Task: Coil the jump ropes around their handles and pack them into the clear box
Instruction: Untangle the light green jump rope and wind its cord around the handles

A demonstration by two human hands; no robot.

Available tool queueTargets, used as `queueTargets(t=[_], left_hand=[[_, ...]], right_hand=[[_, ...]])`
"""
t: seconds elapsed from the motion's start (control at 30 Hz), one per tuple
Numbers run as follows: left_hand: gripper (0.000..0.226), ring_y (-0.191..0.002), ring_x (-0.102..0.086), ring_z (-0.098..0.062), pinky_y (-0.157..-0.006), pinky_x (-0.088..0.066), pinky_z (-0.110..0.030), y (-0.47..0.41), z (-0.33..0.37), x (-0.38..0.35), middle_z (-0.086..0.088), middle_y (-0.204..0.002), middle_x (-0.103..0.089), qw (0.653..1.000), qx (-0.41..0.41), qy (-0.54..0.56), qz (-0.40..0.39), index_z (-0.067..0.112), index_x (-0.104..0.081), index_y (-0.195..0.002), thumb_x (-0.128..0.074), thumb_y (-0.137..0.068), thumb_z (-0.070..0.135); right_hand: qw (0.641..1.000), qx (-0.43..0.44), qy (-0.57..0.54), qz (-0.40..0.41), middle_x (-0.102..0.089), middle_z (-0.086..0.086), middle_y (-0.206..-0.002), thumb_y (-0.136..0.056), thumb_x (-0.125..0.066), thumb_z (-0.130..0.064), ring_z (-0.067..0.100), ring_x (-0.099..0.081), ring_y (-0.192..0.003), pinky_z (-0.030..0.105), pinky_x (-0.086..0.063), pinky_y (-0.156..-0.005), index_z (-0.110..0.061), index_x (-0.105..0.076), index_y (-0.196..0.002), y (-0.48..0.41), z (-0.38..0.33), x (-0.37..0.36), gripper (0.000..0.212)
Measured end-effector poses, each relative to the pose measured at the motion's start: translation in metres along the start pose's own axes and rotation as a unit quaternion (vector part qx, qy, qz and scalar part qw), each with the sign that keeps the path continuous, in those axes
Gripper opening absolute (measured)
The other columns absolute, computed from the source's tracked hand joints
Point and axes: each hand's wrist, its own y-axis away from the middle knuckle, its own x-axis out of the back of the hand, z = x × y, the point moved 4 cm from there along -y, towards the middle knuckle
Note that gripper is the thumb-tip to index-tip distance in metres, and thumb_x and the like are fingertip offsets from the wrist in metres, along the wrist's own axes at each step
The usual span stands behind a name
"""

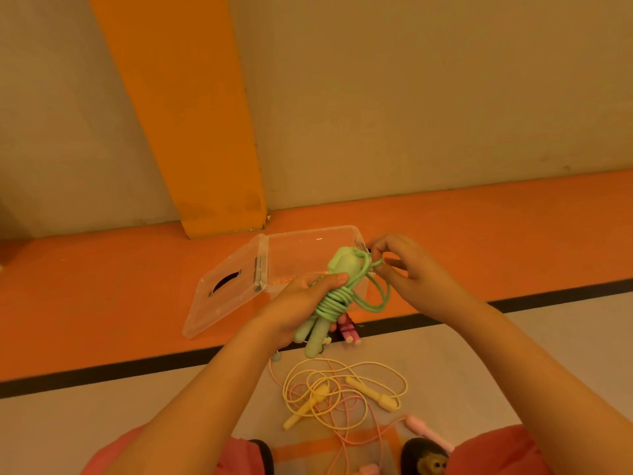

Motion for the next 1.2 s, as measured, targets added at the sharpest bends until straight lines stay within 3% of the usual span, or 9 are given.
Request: queueTargets(t=[0.17,0.23,0.47,0.57,0.7,0.9,1.0,1.1,1.2], left_hand=[[0.027,-0.051,-0.057,-0.018,-0.047,-0.048,-0.024,-0.007,-0.01,0.008,-0.009,-0.061,-0.061,0.998,0.039,0.022,0.053,0.007,-0.06,-0.085,-0.061,-0.089,0.034],[0.028,-0.053,-0.056,-0.02,-0.048,-0.047,-0.025,-0.009,-0.013,0.007,-0.008,-0.061,-0.061,0.997,0.05,0.018,0.054,0.007,-0.061,-0.084,-0.061,-0.088,0.035],[0.032,-0.045,-0.053,-0.018,-0.043,-0.046,-0.022,-0.013,-0.018,0.029,-0.01,-0.059,-0.059,0.99,0.084,0.016,0.108,0.006,-0.062,-0.079,-0.064,-0.086,0.037],[0.033,-0.045,-0.056,-0.017,-0.043,-0.047,-0.022,-0.014,-0.022,0.041,-0.008,-0.058,-0.059,0.979,0.12,0.069,0.148,0.007,-0.06,-0.083,-0.063,-0.087,0.04],[0.034,-0.042,-0.055,-0.016,-0.042,-0.046,-0.021,-0.017,-0.026,0.046,-0.005,-0.055,-0.057,0.964,0.15,0.149,0.159,0.01,-0.056,-0.091,-0.057,-0.09,0.044],[0.041,-0.045,-0.057,-0.019,-0.044,-0.047,-0.024,-0.021,-0.032,0.045,-0.009,-0.062,-0.059,0.96,0.146,0.12,0.208,0.006,-0.06,-0.094,-0.067,-0.083,0.045],[0.038,-0.043,-0.055,-0.019,-0.043,-0.046,-0.024,-0.02,-0.035,0.047,-0.01,-0.061,-0.059,0.959,0.116,0.023,0.256,0.002,-0.062,-0.083,-0.073,-0.081,0.038],[0.031,-0.042,-0.054,-0.019,-0.039,-0.043,-0.021,-0.02,-0.031,0.047,-0.01,-0.061,-0.059,0.96,0.069,-0.042,0.268,0.001,-0.064,-0.085,-0.073,-0.083,0.031],[0.035,-0.05,-0.055,-0.025,-0.043,-0.044,-0.024,-0.021,-0.03,0.05,-0.013,-0.064,-0.061,0.956,0.062,-0.07,0.278,0.002,-0.065,-0.088,-0.075,-0.08,0.034]], right_hand=[[0.998,-0.021,0.053,-0.026,-0.049,0.001,-0.102,-0.09,-0.051,-0.005,0.024,-0.051,-0.096,0.05,-0.046,-0.087,-0.035,-0.04,-0.084,0.004,0.004,-0.001,0.032],[0.996,-0.031,0.076,-0.024,-0.048,0.002,-0.096,-0.088,-0.047,-0.012,0.025,-0.05,-0.089,0.051,-0.045,-0.083,-0.035,-0.038,-0.08,0.004,0.002,0.0,0.026],[0.987,-0.076,0.119,0.082,-0.061,0.007,-0.081,-0.086,-0.045,-0.005,0.016,-0.049,-0.069,0.034,-0.035,-0.058,-0.021,-0.042,-0.072,0.006,0.0,0.032,0.021],[0.989,-0.042,0.103,0.1,-0.062,0.007,-0.077,-0.08,-0.041,-0.013,0.009,-0.05,-0.068,0.034,-0.038,-0.059,-0.02,-0.041,-0.07,0.01,-0.014,0.04,0.012],[0.99,0.073,0.095,0.079,-0.053,0.005,-0.073,-0.071,-0.034,-0.023,0.027,-0.051,-0.069,0.046,-0.042,-0.06,-0.018,-0.039,-0.072,0.016,-0.047,0.033,0.007],[0.976,0.172,0.123,0.044,-0.047,0.0,-0.074,-0.071,-0.038,-0.017,0.028,-0.045,-0.062,0.048,-0.039,-0.053,-0.017,-0.044,-0.078,0.024,-0.075,0.019,0.009],[0.982,0.152,0.105,0.036,-0.048,-0.002,-0.076,-0.074,-0.041,-0.017,0.026,-0.047,-0.065,0.048,-0.041,-0.056,-0.016,-0.046,-0.08,0.021,-0.068,0.012,0.008],[0.997,0.067,-0.015,0.036,-0.058,0.001,-0.082,-0.085,-0.051,-0.012,0.021,-0.059,-0.078,0.043,-0.048,-0.071,-0.015,-0.049,-0.083,0.015,-0.052,0.01,0.004],[0.991,-0.017,-0.129,0.045,-0.064,0.002,-0.082,-0.087,-0.06,0.0,0.015,-0.067,-0.082,0.03,-0.053,-0.079,-0.017,-0.052,-0.084,0.011,-0.035,0.014,0.019]])
